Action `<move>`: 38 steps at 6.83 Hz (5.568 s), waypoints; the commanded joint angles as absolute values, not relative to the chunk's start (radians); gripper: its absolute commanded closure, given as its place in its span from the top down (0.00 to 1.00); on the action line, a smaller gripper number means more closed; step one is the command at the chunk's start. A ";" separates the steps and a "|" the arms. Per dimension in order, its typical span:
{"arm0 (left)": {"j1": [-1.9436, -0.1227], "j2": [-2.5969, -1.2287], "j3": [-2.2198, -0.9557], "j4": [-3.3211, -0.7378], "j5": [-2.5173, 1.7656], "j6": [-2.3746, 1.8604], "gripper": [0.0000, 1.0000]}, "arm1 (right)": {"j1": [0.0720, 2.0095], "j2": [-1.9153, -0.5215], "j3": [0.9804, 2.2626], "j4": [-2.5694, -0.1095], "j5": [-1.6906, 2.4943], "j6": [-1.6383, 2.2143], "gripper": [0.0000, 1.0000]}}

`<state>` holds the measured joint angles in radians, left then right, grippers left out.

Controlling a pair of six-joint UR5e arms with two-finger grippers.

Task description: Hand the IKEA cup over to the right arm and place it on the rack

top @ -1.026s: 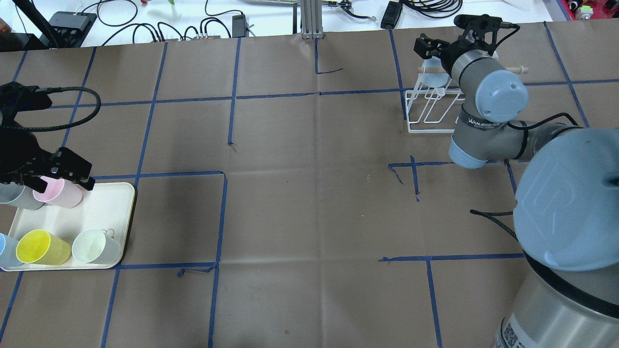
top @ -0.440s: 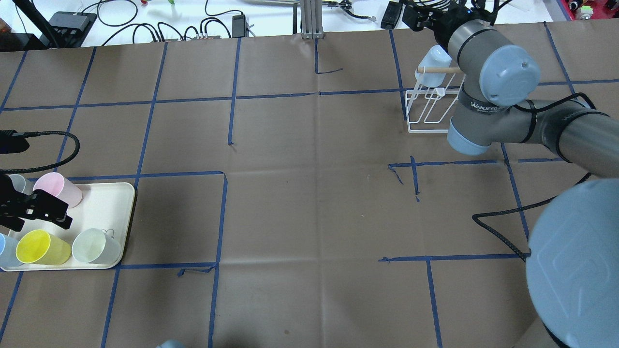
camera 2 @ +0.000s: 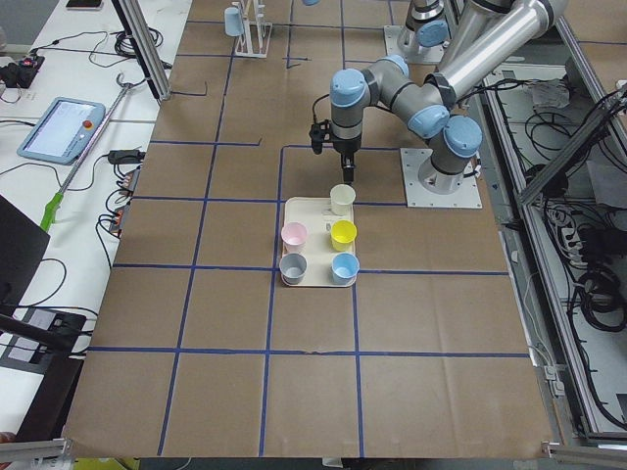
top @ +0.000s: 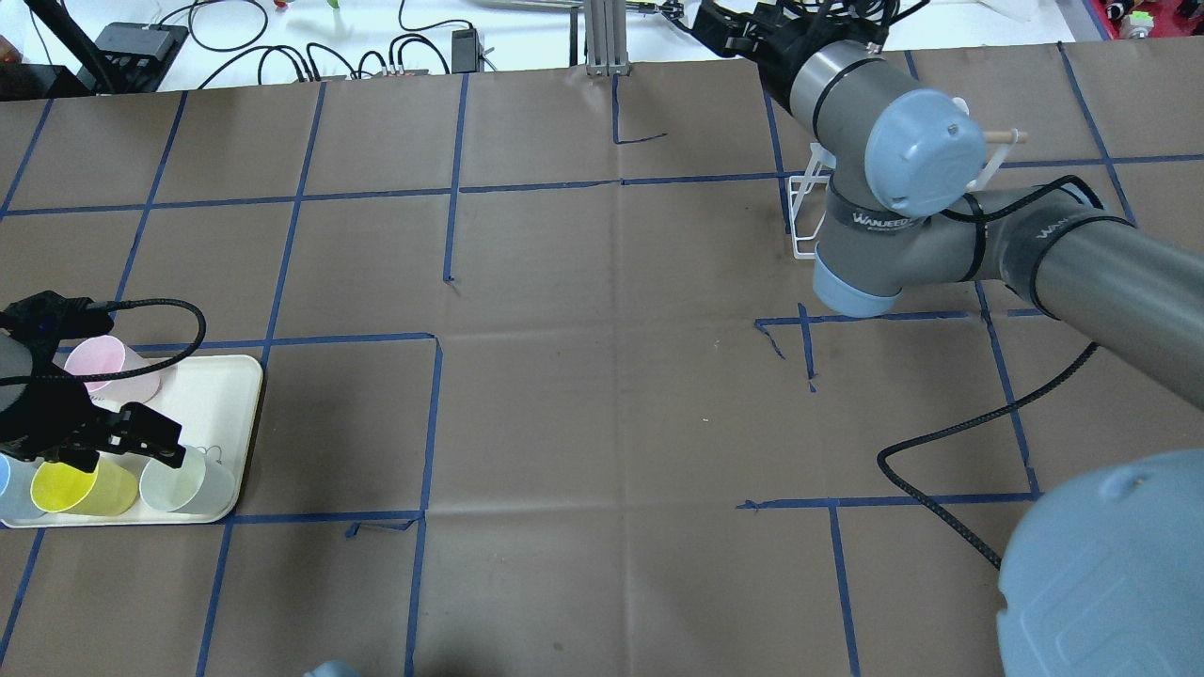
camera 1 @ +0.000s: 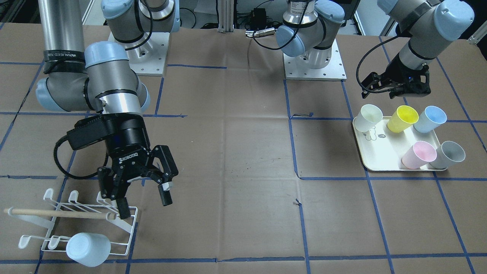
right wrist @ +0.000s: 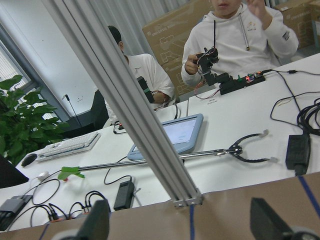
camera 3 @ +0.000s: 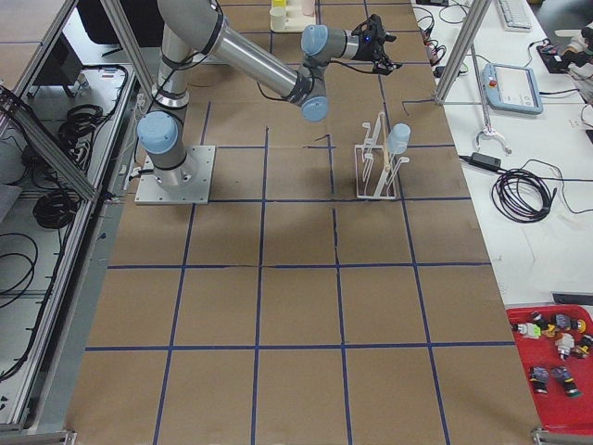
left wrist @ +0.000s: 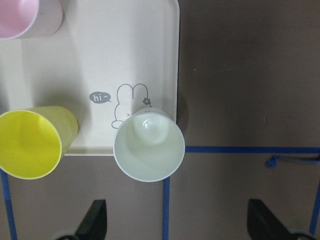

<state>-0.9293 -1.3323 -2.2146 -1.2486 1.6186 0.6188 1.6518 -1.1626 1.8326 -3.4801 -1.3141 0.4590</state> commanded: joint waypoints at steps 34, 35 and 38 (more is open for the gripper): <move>-1.232 -1.729 -2.111 -0.235 0.403 0.672 0.03 | 1.726 -1.341 2.036 -3.484 -1.207 1.239 1.00; -1.248 -1.727 -2.108 -0.235 0.408 0.667 0.03 | 1.727 -1.336 2.037 -3.484 -1.210 1.334 1.00; -1.388 -1.729 -2.100 -0.232 0.509 0.623 0.03 | 1.726 -1.312 2.037 -3.491 -1.207 1.464 1.00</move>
